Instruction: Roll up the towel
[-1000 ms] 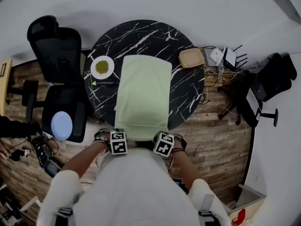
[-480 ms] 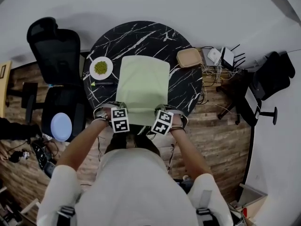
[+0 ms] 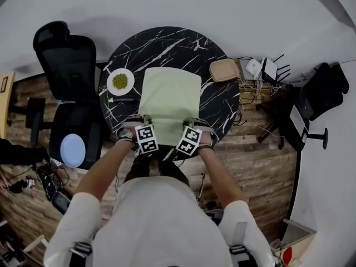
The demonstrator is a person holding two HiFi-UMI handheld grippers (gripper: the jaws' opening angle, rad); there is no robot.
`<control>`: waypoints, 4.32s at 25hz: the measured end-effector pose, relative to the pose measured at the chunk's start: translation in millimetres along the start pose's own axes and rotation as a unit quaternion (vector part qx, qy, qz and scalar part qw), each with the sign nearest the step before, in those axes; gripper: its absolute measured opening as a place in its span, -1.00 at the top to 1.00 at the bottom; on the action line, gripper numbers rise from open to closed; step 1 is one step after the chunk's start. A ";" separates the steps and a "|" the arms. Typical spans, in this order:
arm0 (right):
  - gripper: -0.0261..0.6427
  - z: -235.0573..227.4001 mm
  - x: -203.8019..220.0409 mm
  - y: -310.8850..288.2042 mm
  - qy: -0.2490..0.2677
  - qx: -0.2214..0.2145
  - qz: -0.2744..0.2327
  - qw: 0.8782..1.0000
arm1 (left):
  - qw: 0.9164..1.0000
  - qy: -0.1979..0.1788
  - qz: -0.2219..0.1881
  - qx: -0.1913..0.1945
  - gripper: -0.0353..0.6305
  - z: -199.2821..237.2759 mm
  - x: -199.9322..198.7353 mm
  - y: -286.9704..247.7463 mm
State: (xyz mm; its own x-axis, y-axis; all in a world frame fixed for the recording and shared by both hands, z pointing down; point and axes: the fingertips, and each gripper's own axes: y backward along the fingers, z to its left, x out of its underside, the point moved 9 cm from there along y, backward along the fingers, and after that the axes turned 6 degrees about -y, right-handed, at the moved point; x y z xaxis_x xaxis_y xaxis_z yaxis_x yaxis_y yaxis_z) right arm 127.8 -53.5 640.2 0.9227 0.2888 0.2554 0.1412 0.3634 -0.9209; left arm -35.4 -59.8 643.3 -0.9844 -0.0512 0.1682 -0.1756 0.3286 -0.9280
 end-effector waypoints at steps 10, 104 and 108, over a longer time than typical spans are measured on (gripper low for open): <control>0.51 -3.5 2.8 -0.2 -0.021 -0.001 0.003 1.000 | 0.999 0.021 -0.031 0.009 0.30 5.1 -3.3 4.2; 0.89 -21.3 -11.5 33.3 -0.030 -0.016 -0.015 0.999 | 0.999 -0.010 -0.029 -0.013 0.85 27.7 -13.5 29.3; 0.73 -20.7 -5.9 28.4 -0.047 0.004 -0.027 0.998 | 0.999 0.005 -0.033 -0.018 0.82 25.9 -13.5 25.5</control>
State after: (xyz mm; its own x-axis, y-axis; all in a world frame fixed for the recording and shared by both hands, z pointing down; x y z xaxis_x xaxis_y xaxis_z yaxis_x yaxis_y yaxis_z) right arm 133.9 -63.2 606.5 0.8756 0.3505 0.3325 0.1869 0.3888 -0.9022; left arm -26.9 -75.2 608.7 -0.9708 -0.0640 0.2314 -0.2387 0.3581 -0.9027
